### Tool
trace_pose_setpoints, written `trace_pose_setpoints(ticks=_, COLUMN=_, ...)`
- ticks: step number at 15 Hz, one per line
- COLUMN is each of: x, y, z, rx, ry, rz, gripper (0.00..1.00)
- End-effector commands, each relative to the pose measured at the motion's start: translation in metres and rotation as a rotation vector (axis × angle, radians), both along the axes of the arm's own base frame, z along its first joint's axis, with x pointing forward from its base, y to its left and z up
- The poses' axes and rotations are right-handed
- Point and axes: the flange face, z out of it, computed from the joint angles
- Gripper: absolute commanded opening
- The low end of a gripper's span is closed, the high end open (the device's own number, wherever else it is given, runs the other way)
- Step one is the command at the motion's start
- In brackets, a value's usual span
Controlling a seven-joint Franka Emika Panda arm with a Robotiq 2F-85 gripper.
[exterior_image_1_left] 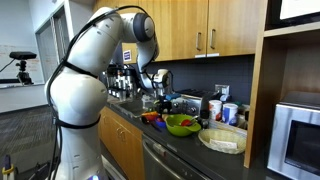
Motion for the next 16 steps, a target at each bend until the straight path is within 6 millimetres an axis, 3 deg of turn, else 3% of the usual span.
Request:
trace_pose_setpoints(ticks=1, x=0.003, y=-0.001, z=-0.008, rx=0.029, ry=-0.016, rz=0.032, gripper=1.00)
trace_pose_setpoints(ticks=9, x=0.002, y=-0.010, z=-0.023, rx=0.040, ry=0.002, rz=0.022, gripper=1.00)
trace_pose_setpoints(ticks=10, x=0.002, y=-0.010, z=-0.023, rx=0.043, ry=0.000, rz=0.021, gripper=0.79)
trace_pose_setpoints(ticks=14, x=0.003, y=-0.012, z=-0.023, rx=0.049, ry=-0.013, rz=0.023, gripper=0.54)
trace_pose_setpoints(ticks=16, x=0.003, y=-0.012, z=-0.021, rx=0.050, ry=-0.018, rz=0.022, gripper=0.49)
